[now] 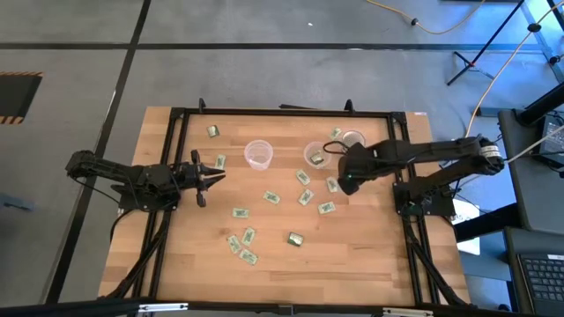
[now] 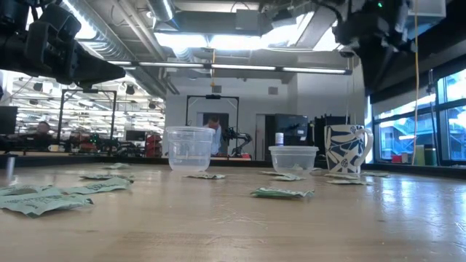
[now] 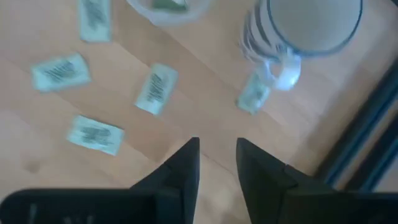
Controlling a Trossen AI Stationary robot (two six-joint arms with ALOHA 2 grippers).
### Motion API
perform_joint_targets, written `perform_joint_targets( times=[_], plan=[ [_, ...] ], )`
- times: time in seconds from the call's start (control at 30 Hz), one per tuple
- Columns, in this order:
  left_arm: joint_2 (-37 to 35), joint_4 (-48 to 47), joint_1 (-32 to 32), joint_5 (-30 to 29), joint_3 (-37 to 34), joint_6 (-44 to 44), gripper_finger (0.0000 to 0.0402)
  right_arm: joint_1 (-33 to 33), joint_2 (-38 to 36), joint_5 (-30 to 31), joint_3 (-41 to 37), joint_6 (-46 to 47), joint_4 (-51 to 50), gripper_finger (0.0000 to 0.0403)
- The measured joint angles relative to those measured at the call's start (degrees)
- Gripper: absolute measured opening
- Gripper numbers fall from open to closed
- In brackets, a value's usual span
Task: Pick and place Stevia / Truvia into bins
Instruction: Put the white stevia packet into the large transparent container
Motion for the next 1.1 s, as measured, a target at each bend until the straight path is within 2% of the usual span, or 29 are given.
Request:
perform_joint_targets(
  times=[0.17,0.5,1.1],
  plan=[
    [0.02,-0.2,-0.02,0.02,0.0,0.0,0.0059,0.4,0.0,0.0,-7.97,2.98,0.52,0.0108],
    [0.02,-0.2,-0.02,0.02,0.0,0.0,0.0059,0.15,0.0,1.25,-22.18,10.24,9.43,0.0108],
    [0.0,-0.2,0.0,0.02,0.0,-0.02,0.0059,-6.46,-0.11,8.42,-32.89,7.54,28.15,0.0108]
  ],
)
